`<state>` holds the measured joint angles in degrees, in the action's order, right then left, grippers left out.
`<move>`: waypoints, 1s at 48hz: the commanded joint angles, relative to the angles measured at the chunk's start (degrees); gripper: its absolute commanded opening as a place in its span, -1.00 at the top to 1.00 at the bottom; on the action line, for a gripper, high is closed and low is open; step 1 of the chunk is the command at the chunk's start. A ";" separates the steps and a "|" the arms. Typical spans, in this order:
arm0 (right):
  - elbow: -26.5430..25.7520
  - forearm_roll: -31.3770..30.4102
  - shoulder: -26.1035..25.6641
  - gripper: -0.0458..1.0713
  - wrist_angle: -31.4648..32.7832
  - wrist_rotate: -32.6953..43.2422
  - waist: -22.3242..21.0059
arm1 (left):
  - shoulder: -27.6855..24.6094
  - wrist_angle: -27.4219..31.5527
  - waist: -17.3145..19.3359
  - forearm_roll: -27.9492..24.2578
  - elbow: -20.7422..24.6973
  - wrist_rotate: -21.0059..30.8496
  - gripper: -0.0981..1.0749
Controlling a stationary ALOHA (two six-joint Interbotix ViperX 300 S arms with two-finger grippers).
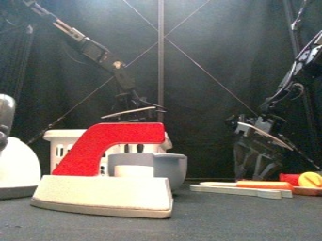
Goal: Hand over blue gear
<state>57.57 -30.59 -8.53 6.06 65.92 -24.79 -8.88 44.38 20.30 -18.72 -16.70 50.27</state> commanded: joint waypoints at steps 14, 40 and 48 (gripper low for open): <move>-4.83 -3.43 -6.86 -0.74 -0.44 0.18 3.16 | 6.42 -3.34 -3.43 -8.09 -0.09 0.44 -0.49; -4.39 3.16 -20.30 -0.74 -14.85 0.35 5.80 | 10.28 -7.03 -19.42 -26.37 0.00 -0.35 -0.48; -5.80 3.87 -17.58 -0.74 -16.00 0.26 7.38 | 9.93 -7.82 -21.80 -30.85 -0.09 -0.18 -0.48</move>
<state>53.88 -26.98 -26.89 -9.05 66.36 -18.37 0.09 37.00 -0.88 -47.55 -18.28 50.01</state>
